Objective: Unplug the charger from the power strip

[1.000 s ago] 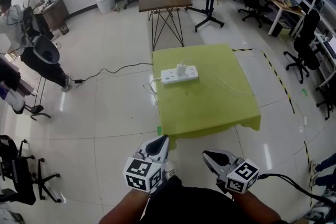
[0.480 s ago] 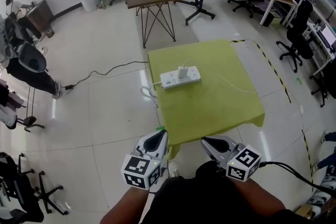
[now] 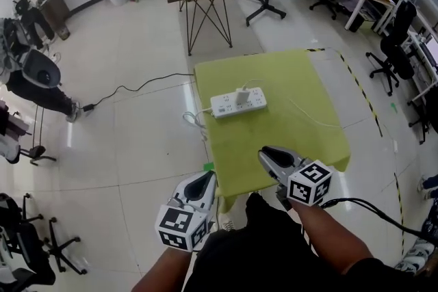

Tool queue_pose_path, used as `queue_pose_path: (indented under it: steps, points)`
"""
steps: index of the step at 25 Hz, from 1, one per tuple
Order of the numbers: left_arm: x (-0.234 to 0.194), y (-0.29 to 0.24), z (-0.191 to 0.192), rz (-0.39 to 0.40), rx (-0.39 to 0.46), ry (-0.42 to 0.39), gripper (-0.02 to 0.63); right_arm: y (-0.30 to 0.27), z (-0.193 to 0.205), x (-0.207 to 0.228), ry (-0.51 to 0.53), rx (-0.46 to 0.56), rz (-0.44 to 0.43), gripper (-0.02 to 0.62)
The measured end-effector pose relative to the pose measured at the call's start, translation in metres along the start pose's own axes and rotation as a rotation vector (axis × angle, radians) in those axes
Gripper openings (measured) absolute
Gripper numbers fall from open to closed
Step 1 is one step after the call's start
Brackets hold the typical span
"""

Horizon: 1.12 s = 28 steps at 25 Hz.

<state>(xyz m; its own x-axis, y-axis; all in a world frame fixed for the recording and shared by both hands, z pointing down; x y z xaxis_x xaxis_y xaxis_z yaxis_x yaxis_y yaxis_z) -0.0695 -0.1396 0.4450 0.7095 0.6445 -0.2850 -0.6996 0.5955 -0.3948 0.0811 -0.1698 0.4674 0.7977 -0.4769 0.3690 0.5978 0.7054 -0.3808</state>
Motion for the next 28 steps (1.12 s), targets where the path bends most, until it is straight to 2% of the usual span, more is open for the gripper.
queue_pose_path:
  steps: [4, 7, 14, 20, 22, 25, 28]
  points:
    - [-0.003, -0.021, 0.006, 0.003, -0.070, 0.018, 0.006, -0.043, -0.005, 0.045, -0.010, -0.031, 0.023, 0.100]
    - [-0.019, -0.038, 0.007, -0.033, -0.105, 0.023, 0.006, -0.073, -0.009, 0.076, -0.030, -0.050, 0.040, 0.126]
    - [-0.039, -0.073, 0.000, -0.112, -0.115, 0.070, 0.006, -0.130, -0.011, 0.128, -0.065, -0.091, 0.029, 0.146]
    - [-0.053, -0.095, 0.004, -0.151, -0.137, 0.099, 0.006, -0.169, -0.012, 0.159, -0.085, -0.125, 0.035, 0.189]
    - [-0.057, -0.101, 0.004, -0.165, -0.139, 0.121, 0.006, -0.181, -0.013, 0.170, -0.090, -0.137, 0.050, 0.222]
    - [-0.062, -0.104, 0.004, -0.182, -0.143, 0.130, 0.006, -0.197, -0.012, 0.183, -0.094, -0.160, 0.073, 0.305]
    - [-0.064, -0.105, 0.007, -0.197, -0.148, 0.143, 0.006, -0.214, -0.013, 0.193, -0.093, -0.166, 0.096, 0.325]
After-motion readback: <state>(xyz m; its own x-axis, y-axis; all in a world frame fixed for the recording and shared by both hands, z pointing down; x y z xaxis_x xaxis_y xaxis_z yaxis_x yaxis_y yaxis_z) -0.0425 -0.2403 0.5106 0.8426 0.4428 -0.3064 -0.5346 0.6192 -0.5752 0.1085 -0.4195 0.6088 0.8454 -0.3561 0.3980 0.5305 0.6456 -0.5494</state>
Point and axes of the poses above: the fingertips, and each gripper's own axes: y backward along the fingers, x to its right, z out of its underside, the point moved 1 cm from there along y, backward along the fingers, and after that the axes turned 1 degree about -x, right-handed, at the moved point
